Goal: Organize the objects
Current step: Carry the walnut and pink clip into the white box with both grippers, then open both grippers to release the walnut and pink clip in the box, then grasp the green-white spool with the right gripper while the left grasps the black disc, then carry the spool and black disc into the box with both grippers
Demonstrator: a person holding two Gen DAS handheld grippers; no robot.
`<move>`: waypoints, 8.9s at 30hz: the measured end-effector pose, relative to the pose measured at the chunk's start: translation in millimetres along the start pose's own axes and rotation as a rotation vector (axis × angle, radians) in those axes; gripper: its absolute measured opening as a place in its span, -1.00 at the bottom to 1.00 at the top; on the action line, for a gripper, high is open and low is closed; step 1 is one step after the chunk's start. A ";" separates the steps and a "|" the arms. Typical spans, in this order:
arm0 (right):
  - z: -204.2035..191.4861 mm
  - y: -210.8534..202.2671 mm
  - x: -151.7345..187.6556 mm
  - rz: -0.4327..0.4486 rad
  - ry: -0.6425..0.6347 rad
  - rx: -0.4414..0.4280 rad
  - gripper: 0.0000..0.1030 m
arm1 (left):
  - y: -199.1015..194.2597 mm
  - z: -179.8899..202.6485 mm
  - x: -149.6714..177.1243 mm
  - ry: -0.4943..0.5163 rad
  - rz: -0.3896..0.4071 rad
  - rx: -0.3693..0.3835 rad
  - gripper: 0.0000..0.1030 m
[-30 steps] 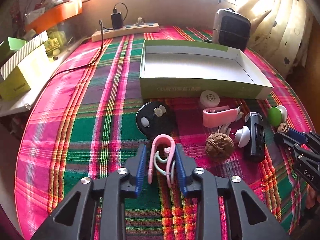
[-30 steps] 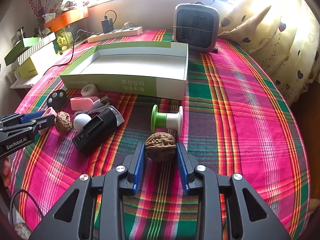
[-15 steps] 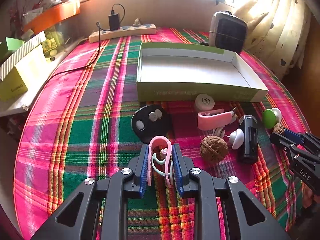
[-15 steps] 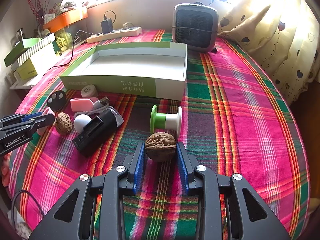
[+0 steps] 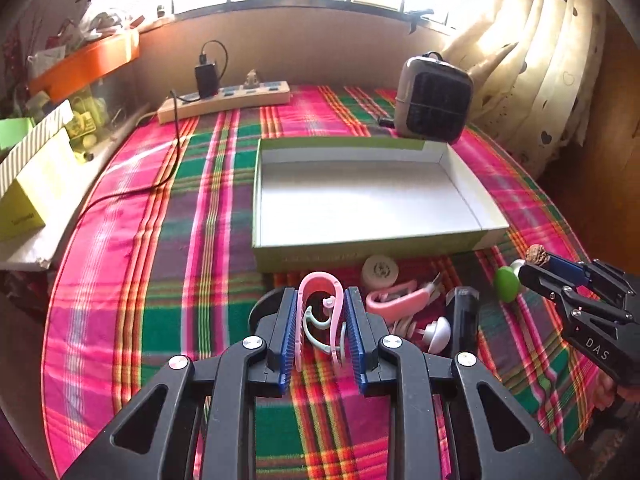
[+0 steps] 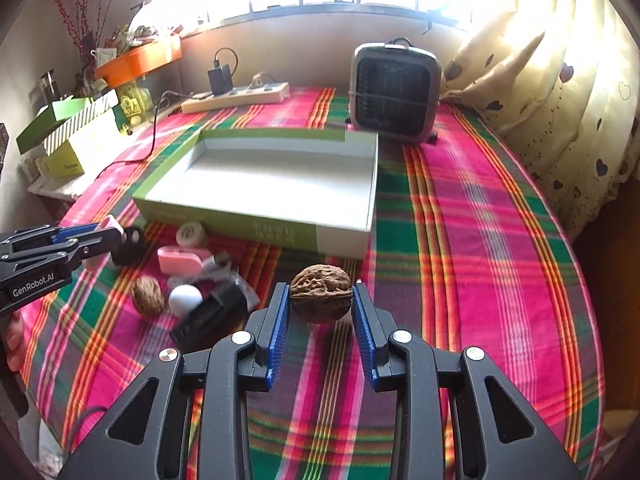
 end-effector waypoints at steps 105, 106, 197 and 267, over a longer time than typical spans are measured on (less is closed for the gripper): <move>19.8 28.7 -62.0 -0.019 0.062 -0.001 0.16 | 23.9 -45.7 -41.7 -0.062 0.003 0.049 -0.17; 20.8 26.7 -59.6 -0.018 0.062 0.001 0.16 | 22.1 -48.3 -38.9 -0.072 0.005 0.055 -0.16; 21.4 38.3 8.2 -0.061 0.062 0.044 -0.35 | 42.3 -40.4 12.8 -0.100 -0.054 0.129 -0.50; 3.7 4.3 -57.8 0.076 -0.015 -0.016 -0.35 | 11.7 -8.5 -55.3 0.040 0.062 0.094 -0.52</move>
Point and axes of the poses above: each gripper's, at about its wrist camera, not at the fingertips, and y roughly the way its jaws point, z to its right, x to its underside, the point moved 4 cm from there along y, roughly the way its jaws point, and after that the axes turned 7 degrees about -z, right-handed, at the moved point
